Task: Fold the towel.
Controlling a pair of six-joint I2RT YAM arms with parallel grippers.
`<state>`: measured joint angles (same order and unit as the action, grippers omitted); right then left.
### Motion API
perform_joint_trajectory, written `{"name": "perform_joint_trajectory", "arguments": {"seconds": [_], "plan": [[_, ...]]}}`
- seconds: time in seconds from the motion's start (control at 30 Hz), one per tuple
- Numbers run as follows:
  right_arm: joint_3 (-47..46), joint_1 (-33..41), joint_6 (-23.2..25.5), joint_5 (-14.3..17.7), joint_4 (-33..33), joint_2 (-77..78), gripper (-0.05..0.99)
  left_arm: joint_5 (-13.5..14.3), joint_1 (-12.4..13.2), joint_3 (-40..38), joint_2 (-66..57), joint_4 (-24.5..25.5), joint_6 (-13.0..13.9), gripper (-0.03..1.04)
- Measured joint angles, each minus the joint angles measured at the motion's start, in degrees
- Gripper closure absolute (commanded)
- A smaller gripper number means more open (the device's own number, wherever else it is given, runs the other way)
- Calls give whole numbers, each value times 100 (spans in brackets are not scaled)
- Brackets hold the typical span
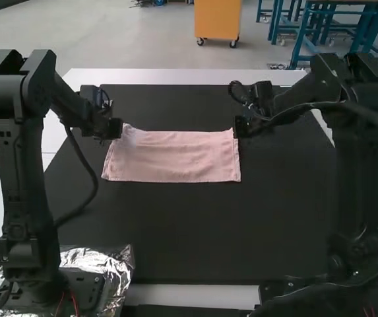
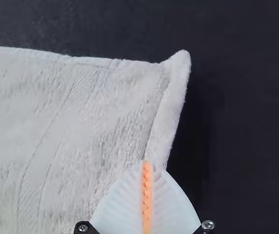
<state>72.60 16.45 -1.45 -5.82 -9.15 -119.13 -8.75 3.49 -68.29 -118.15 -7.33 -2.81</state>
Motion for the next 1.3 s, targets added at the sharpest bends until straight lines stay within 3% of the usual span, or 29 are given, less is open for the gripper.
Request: {"name": "perform_joint_trajectory", "arguments": {"seconds": [0.43, 0.5, 0.6, 0.7, 0.73, 0.9, 1.3], "plan": [[-658, -267, 2, -264, 98, 658, 94, -125, 4, 710, 649, -33, 149, 99], [-688, -269, 13, -306, 85, 719, 66, -138, 4, 800, 767, -83, 184, 99], [-717, -269, 33, -326, -122, 717, 38, -155, 4, 859, 859, -190, 216, 99], [-726, -269, 52, -326, -262, 717, 15, -162, 4, 909, 861, -243, 238, 99], [-723, -267, 52, -323, -269, 706, 12, -160, 4, 933, 861, -267, 240, 99], [-350, -225, 37, -297, -195, 269, 3, -162, 0, 973, 861, -361, 245, 99], [199, 98, -13, -149, -70, -492, 4, -162, -2, 973, 861, -428, 254, 99]]}}
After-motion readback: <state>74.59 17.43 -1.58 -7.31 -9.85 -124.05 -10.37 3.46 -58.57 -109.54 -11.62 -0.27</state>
